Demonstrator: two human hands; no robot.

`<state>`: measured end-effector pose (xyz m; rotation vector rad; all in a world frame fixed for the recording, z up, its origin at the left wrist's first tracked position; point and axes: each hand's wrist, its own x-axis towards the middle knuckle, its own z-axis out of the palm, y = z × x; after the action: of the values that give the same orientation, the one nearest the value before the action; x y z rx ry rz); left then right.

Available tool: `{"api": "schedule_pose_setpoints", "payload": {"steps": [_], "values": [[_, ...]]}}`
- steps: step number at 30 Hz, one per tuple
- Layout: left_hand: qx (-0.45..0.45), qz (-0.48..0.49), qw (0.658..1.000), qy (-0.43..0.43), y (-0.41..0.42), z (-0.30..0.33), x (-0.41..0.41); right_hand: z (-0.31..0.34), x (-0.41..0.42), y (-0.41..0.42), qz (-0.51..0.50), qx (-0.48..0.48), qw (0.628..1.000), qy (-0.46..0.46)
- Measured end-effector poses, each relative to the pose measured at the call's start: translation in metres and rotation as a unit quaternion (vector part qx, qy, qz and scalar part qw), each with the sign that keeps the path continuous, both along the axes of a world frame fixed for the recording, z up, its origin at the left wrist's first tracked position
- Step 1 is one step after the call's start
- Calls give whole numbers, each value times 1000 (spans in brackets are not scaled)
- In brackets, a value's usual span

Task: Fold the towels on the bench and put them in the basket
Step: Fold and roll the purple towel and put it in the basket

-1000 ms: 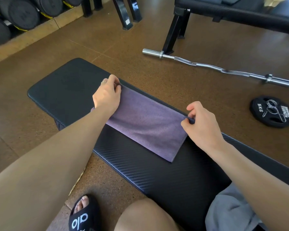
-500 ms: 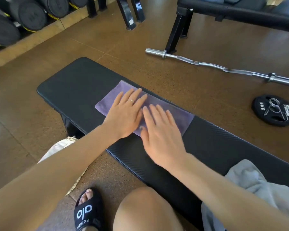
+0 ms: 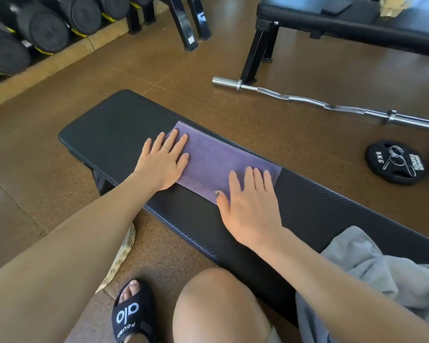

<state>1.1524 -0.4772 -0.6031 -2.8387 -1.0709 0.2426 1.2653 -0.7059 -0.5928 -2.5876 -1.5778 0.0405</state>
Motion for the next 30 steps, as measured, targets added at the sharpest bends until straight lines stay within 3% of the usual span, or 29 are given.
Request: {"api": "schedule_pose_setpoints", "payload": {"steps": [3, 5, 7, 9, 11, 14, 21, 27, 30], "values": [[100, 28, 994, 27, -4, 9, 3, -4, 12, 14, 54, -1, 999, 4], [160, 1, 987, -10, -26, 22, 8, -7, 24, 13, 40, -12, 999, 14], [125, -89, 982, -114, -60, 25, 14, -2, 40, 12, 13, 32, 999, 6], [-18, -147, 972, -182, -99, 30, 16, 7, 59, 12, -33, 73, 997, 18], [-108, -180, 964, -166, -136, 34, 15, 17, 73, 12, -67, 36, 995, 71], [-52, -193, 974, -105, -173, 34, 16, 26, 86, 12, -98, 0, 985, 143], [31, -150, 984, -90, -193, 27, 21, 41, 98, 19, -158, -70, 953, 247], [65, -123, 987, -74, -208, 26, 22, 53, 92, 22, -160, -90, 950, 253], [85, -143, 984, -58, -211, 28, 18, 53, 92, 19, -163, -83, 936, 301]]}}
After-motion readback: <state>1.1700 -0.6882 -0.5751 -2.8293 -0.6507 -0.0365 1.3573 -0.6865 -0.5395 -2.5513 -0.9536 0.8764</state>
